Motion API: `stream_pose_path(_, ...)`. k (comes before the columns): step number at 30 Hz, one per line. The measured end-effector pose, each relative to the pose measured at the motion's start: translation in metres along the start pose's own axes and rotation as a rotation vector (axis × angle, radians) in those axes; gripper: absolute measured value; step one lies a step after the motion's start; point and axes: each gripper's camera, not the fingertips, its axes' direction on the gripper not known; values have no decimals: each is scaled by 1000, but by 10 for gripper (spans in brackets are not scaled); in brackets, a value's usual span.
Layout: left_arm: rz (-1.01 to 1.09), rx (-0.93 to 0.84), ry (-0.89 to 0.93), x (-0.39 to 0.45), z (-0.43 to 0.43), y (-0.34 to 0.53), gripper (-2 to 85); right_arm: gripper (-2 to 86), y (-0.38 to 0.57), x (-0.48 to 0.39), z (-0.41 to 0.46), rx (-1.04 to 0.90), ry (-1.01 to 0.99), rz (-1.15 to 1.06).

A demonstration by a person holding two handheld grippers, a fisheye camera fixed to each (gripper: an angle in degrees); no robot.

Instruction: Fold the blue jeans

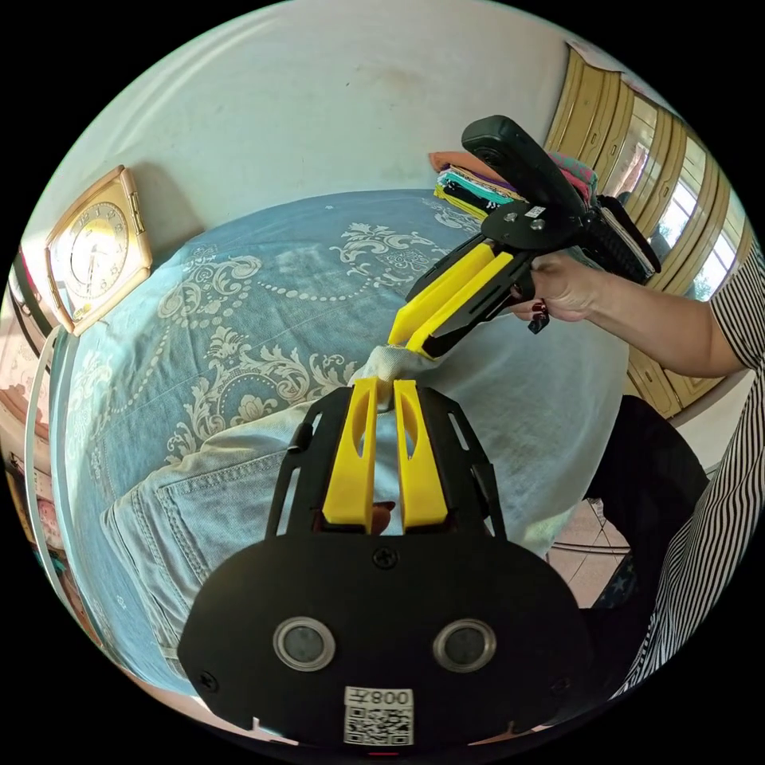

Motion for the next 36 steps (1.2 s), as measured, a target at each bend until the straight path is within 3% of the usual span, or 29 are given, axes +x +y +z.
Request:
stream_pose_path(9,-96,2,-22,-38,-31,42,13,17,-28,35,52,-19,-8,30)
stream_pose_path(15,-418,-48,-232,-103,-86,124,4,4,-23,78,59,66,-69,149)
stream_pose_path(19,-593,-216,-418,-141,-93,183,2,2,-15,119,69,134,-184,294)
stream_pose_path(22,-686,-151,-320,-158,-94,210,2,1,-11,144,83,117,-218,367)
stream_pose_path(36,-681,-167,-356,-169,-98,227,1,1,12,190,112,142,-250,509)
